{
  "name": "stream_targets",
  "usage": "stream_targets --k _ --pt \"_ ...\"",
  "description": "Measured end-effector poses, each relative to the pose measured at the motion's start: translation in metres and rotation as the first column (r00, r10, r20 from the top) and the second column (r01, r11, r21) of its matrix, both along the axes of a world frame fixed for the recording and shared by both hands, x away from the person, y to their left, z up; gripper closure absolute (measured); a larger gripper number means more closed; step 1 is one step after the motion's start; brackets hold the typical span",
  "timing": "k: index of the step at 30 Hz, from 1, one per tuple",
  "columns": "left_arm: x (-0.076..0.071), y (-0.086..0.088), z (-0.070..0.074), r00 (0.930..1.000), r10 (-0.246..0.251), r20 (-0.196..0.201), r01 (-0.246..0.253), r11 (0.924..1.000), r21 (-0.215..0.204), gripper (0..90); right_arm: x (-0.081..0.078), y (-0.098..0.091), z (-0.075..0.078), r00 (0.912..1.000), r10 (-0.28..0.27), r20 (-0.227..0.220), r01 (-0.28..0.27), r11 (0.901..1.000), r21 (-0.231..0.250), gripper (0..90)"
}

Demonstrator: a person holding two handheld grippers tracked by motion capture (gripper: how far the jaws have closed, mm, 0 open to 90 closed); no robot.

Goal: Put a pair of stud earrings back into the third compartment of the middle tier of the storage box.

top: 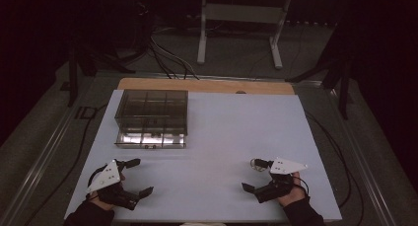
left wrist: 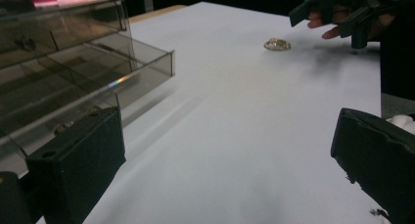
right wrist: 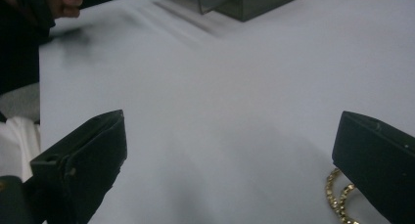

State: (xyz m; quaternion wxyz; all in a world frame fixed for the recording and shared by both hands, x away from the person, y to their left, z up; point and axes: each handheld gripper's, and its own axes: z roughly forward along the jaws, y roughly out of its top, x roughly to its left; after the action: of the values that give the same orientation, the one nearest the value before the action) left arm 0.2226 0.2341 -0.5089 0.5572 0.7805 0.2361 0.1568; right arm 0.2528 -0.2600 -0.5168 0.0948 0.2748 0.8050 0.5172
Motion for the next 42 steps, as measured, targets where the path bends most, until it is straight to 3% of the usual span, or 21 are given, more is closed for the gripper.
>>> stream_targets --k 5,13,20,21,24,31,37,42 --pt "0.0 -0.002 -0.001 0.9998 0.007 -0.016 -0.007 0.9998 0.017 0.6 -0.002 0.002 -0.001 0.9997 0.007 0.022 -0.007 1.0 0.004 0.0" --pt "0.003 -0.005 -0.002 0.9995 0.001 -0.033 -0.001 0.9999 0.016 0.6 -0.004 0.003 0.004 0.9989 0.046 0.007 -0.046 0.9978 0.048 0.0" --pt "0.002 -0.007 -0.004 0.9991 -0.019 -0.037 0.021 0.9994 0.027 0.6 -0.007 0.012 0.025 0.9957 0.081 0.045 -0.084 0.993 0.083 0.0" --pt "0.002 -0.007 -0.004 0.9991 -0.021 -0.036 0.022 0.9994 0.028 0.6 -0.007 0.014 0.031 0.9944 0.077 0.072 -0.083 0.9929 0.086 0.0" --pt "0.002 -0.006 -0.003 0.9992 -0.022 -0.034 0.022 0.9997 0.012 0.6 -0.005 0.015 0.039 0.9939 0.058 0.094 -0.067 0.9938 0.089 0.0" --pt "0.002 -0.006 -0.003 0.9993 -0.024 -0.03 0.024 0.9996 0.012 0.6 0.003 0.011 0.048 0.9926 0.014 0.121 -0.026 0.9944 0.102 0.0" --pt "0.002 -0.006 -0.003 0.9994 -0.022 -0.026 0.022 0.9997 0.011 0.6 0.015 0.004 0.051 0.993 -0.046 0.108 0.033 0.9925 0.118 0.0" --pt "0.002 -0.005 -0.003 0.9995 -0.018 -0.027 0.018 0.9998 0.005 0.6 0.022 -0.003 0.049 0.9885 -0.111 0.103 0.099 0.989 0.109 0.0"
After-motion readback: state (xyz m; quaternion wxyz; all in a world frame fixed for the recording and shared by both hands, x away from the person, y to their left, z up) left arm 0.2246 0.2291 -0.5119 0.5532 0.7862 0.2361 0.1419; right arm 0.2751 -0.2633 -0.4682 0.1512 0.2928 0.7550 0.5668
